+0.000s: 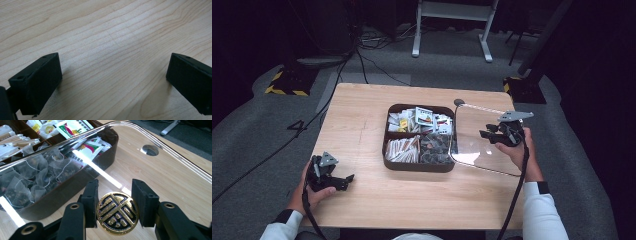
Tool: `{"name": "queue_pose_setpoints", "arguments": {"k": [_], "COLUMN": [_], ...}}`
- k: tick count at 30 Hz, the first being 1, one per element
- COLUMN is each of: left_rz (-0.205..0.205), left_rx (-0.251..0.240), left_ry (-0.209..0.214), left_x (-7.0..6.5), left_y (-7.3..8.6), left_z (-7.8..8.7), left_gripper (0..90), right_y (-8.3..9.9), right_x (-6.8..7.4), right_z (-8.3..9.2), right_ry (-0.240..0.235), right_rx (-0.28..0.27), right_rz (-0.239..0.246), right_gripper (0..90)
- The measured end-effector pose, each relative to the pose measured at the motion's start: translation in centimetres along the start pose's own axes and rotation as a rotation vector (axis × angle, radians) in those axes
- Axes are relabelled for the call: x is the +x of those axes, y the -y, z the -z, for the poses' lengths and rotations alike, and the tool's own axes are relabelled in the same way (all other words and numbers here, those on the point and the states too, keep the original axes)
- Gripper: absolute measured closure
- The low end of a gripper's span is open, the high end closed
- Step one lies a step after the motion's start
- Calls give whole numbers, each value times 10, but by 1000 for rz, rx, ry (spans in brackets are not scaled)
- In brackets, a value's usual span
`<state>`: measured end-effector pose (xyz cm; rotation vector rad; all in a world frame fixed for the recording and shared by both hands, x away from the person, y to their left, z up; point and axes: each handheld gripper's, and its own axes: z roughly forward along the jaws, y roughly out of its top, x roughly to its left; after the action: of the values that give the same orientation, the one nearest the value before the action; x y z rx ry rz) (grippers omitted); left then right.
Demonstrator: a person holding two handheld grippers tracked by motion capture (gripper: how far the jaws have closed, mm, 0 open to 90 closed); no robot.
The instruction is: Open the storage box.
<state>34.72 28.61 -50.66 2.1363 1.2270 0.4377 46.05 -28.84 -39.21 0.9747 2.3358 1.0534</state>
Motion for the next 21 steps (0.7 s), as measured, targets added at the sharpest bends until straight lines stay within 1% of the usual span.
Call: {"name": "queue_pose_setpoints", "arguments": {"k": [7,13,16,17,21], "left_rz": [1,2,2,2,2], "left_rx": [1,0,0,0,1], "left_ry": [-2,-3,-3,-3,-3], "left_x": [0,0,0,0,0], "left_y": [0,0,0,0,0], "left_z": [0,0,0,0,0], "left_gripper": [5,5,5,5,5], "right_y": [6,16,20,23,28], "right_x": [-5,-14,-18,-21,-27], "right_z": [2,4,5,5,5], "right_ry": [9,18,12,16,31], "right_rx": [5,18,20,25,30], "right_rz": [-5,-23,-31,-37,-48], "right_gripper": [592,591,591,591,591]}}
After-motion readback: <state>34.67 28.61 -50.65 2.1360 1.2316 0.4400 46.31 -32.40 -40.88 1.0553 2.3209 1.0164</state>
